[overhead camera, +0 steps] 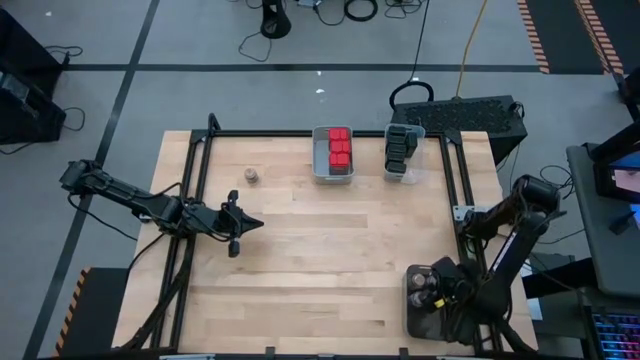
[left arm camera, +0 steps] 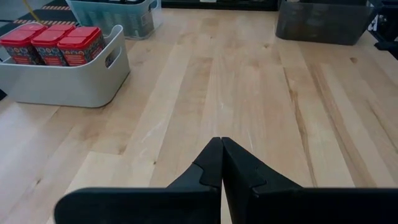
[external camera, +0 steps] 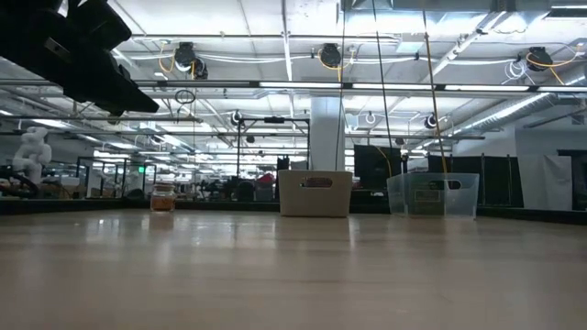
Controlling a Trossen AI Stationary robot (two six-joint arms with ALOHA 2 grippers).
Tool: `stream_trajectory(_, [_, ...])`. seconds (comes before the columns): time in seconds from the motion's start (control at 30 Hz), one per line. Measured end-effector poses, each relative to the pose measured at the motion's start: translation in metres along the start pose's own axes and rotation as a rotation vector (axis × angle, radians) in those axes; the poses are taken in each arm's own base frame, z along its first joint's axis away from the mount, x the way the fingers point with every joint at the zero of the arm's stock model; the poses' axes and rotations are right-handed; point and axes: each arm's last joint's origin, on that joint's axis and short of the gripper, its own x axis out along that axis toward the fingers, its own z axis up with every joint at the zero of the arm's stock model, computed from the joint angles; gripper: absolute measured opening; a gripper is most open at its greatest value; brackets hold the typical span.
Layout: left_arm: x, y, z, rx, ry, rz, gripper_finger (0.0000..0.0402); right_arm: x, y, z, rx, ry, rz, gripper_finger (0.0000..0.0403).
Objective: Sort spices by type
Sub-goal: Put the brown seasoning bottle into the black bin
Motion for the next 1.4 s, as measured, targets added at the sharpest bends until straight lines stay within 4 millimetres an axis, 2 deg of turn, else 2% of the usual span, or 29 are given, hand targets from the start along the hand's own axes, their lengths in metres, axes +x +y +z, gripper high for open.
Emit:
stream_trajectory(0.33, [0.0,0.0,0.0,0.0,0.0,0.0,0.0008,-0.017,-0.003,0.029,0.004,0.047,0.081,0.0261])
stream_trajectory(0.63, [0.0,0.0,0.0,0.002,0.0,0.0,0.0008,-0.032,0.008,0.06,-0.036,-0.151,0.359,0.0261])
stream_trajectory(0.8, [0.0,0.0,0.0,0.002,0.0,0.0,0.0008,-0.035,0.019,0.082,-0.063,-0.201,0.436,0.0261])
stream_trajectory(1.0, [0.0,0.0,0.0,0.002,0.0,0.0,0.0008,-0.031,0.043,0.115,-0.148,-0.218,0.539,0.0261])
stream_trajectory(1.23, [0.0,0.0,0.0,0.001,0.0,0.0,0.0008,-0.031,0.065,0.164,-0.281,-0.345,0.689,0.0261])
stream_trajectory(1.4, [0.0,0.0,0.0,0.002,0.001,-0.001,0.0008,-0.017,0.078,0.2,-0.336,-0.403,0.74,0.0261])
